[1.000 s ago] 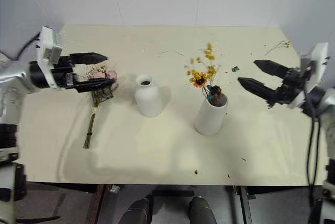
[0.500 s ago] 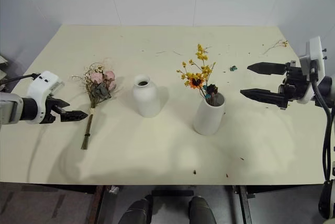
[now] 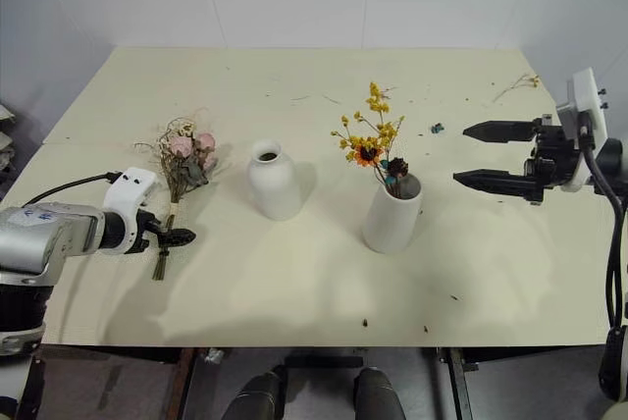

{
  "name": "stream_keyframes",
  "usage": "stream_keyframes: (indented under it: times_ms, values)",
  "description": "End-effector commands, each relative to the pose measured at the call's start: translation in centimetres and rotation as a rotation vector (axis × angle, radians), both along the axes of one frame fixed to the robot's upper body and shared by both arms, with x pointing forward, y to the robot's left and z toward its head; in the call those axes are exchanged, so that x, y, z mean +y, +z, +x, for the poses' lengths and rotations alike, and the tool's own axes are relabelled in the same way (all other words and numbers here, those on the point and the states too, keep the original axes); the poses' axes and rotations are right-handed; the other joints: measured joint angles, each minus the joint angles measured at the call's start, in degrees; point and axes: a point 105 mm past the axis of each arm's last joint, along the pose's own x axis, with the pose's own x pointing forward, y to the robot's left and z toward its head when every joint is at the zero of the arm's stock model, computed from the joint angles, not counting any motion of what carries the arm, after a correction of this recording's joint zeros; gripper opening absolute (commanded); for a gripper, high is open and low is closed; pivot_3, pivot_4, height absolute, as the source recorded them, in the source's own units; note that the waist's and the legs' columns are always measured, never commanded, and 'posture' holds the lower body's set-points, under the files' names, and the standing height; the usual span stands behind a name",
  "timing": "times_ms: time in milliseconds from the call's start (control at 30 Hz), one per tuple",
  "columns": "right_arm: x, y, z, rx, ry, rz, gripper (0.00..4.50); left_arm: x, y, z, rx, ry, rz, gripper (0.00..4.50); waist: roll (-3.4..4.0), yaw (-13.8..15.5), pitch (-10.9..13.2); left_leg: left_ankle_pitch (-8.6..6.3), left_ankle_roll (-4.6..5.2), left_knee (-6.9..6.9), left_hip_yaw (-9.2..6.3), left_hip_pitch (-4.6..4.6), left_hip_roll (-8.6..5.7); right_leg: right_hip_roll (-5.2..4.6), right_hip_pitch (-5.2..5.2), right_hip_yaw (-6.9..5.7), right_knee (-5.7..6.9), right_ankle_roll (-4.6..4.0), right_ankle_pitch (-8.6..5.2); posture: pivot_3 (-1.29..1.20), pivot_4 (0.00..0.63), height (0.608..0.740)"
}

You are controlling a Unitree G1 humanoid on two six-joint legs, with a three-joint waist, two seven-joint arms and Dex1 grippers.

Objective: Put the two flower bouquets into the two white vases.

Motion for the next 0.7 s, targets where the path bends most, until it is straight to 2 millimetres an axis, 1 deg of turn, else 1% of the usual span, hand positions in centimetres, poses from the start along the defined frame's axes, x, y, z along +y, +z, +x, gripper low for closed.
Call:
stream_keyframes:
  times_ms: [33,133,367,467,533,567,633,700]
  values:
    - [0.4,1.1,-1.1,-0.037,0.052,-0.018,4.47,0.6,0.2,0.2,0.0,-0.005,0.023,4.5,0.01,0.2,0.0,0.0,0.0,0.01,0.0,0.01,0.0,0.0,0.01,0.0,0.0,0.0,0.0,0.0,0.15,0.74]
    - [0.4,0.9,-1.3,-0.035,0.05,-0.012,4.5,1.0,0.3,0.4,0.003,-0.015,0.031,3.96,0.01,0.4,0.0,0.0,-0.01,0.0,0.0,0.07,0.01,0.01,0.07,0.0,0.01,0.0,0.0,0.0,0.15,0.74]
    - [-0.4,1.9,-1.2,-0.07,0.006,0.001,4.5,1.2,0.6,0.7,0.01,-0.038,0.031,1.77,0.01,0.5,0.0,-0.01,-0.01,-0.01,0.02,0.07,0.0,-0.01,0.08,0.01,-0.02,0.0,0.0,0.0,0.15,0.74]
    - [-0.4,1.7,-1.2,-0.064,0.009,-0.005,4.5,1.1,1.0,1.0,-0.001,-0.016,-0.035,0.83,0.01,0.5,0.0,-0.01,-0.01,-0.01,0.02,0.07,0.0,-0.01,0.08,0.01,-0.01,0.0,0.0,0.0,0.15,0.74]
    - [-0.3,1.7,-1.2,-0.067,0.008,-0.001,4.5,1.1,1.1,1.0,-0.001,-0.01,-0.049,0.18,0.01,0.5,0.0,-0.01,-0.01,-0.01,0.02,0.07,0.0,-0.01,0.08,0.01,-0.01,0.0,0.0,0.0,0.15,0.74]
    - [-0.3,1.7,-1.2,-0.068,0.008,0.0,4.5,1.2,1.1,1.0,-0.001,-0.009,-0.052,0.01,0.01,0.6,0.0,-0.01,-0.01,-0.01,0.02,0.06,0.0,-0.01,0.08,0.01,-0.01,0.0,0.0,0.0,0.15,0.74]
    - [-0.3,1.7,-1.2,-0.07,0.006,0.003,4.5,1.3,1.3,1.3,-0.013,0.005,-0.069,0.01,0.01,0.6,0.0,-0.01,-0.01,-0.01,0.02,0.06,0.0,-0.01,0.08,0.01,-0.01,0.0,0.0,0.0,0.15,0.74]
    - [-0.3,1.6,-1.2,-0.071,0.001,0.004,4.5,2.1,1.9,2.0,-0.056,0.039,-0.07,0.01,0.01,0.5,0.0,-0.01,-0.01,-0.01,0.02,0.07,0.0,-0.01,0.08,0.0,0.0,0.0,0.0,0.0,0.15,0.74]
